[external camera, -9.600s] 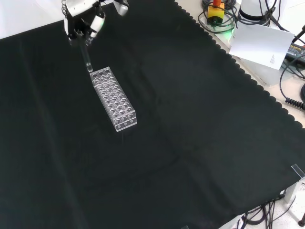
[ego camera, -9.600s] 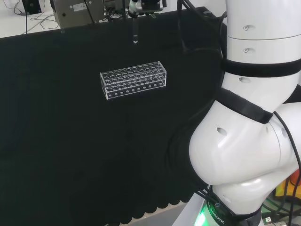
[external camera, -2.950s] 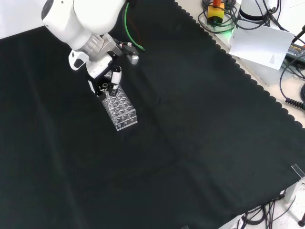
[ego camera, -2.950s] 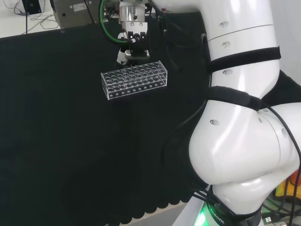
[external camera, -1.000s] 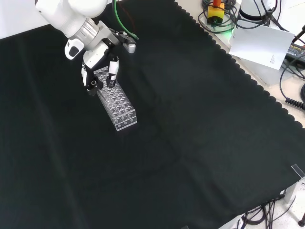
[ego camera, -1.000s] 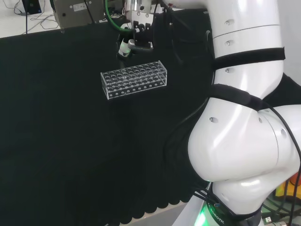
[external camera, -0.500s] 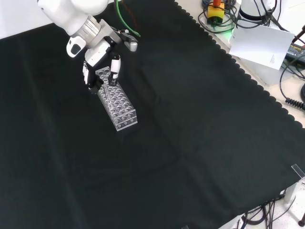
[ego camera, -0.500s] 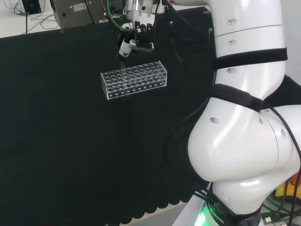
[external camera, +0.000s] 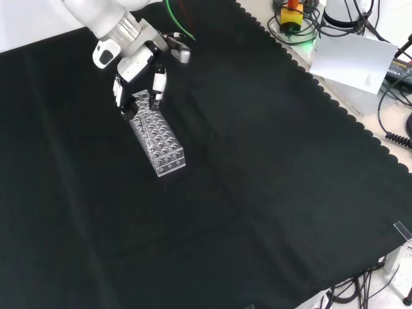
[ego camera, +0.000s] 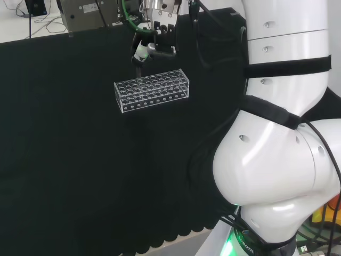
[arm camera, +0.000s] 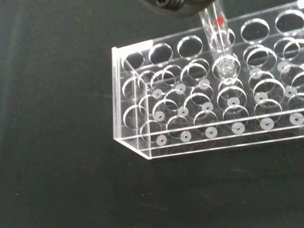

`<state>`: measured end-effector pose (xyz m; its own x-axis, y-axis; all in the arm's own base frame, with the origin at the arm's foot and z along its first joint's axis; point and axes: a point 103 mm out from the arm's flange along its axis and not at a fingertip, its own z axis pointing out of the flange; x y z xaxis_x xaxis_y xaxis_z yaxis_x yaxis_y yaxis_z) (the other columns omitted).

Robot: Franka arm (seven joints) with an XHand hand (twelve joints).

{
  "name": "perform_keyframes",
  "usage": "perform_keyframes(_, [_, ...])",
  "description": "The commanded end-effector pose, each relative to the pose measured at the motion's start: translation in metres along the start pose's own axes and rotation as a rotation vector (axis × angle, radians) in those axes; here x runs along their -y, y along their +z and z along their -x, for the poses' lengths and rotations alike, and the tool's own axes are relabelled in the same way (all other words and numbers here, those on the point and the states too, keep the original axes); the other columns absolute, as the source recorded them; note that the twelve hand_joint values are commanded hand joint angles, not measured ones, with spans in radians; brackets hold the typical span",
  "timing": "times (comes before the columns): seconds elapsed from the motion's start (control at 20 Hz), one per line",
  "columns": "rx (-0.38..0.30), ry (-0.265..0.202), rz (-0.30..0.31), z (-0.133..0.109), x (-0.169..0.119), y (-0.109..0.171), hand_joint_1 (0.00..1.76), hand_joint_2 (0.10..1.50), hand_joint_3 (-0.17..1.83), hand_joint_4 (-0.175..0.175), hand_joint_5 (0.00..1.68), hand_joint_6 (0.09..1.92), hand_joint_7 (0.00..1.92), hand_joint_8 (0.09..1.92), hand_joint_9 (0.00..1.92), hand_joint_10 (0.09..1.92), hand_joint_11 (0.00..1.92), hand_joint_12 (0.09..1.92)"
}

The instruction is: Put the test tube back in the rack.

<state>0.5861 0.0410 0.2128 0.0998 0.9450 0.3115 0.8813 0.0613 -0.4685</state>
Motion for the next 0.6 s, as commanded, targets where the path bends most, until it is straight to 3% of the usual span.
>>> perform_keyframes(0.05, [0.020,-0.039,0.056,-0.010,0.018,-0.026,1.18,0.97,-0.17,-0.043,0.56,0.73,0.46,0.94,0.66,0.86,0.48,1.45])
perform_keyframes(0.45, [0.058,-0.055,0.118,-0.023,0.047,-0.071,1.16,0.97,-0.17,-0.034,0.50,0.72,0.40,0.94,0.61,0.87,0.42,1.48])
perform_keyframes(0.6, [0.084,-0.042,0.102,-0.025,0.058,-0.083,1.12,0.96,-0.17,-0.021,0.32,0.61,0.15,0.91,0.38,0.91,0.22,1.55])
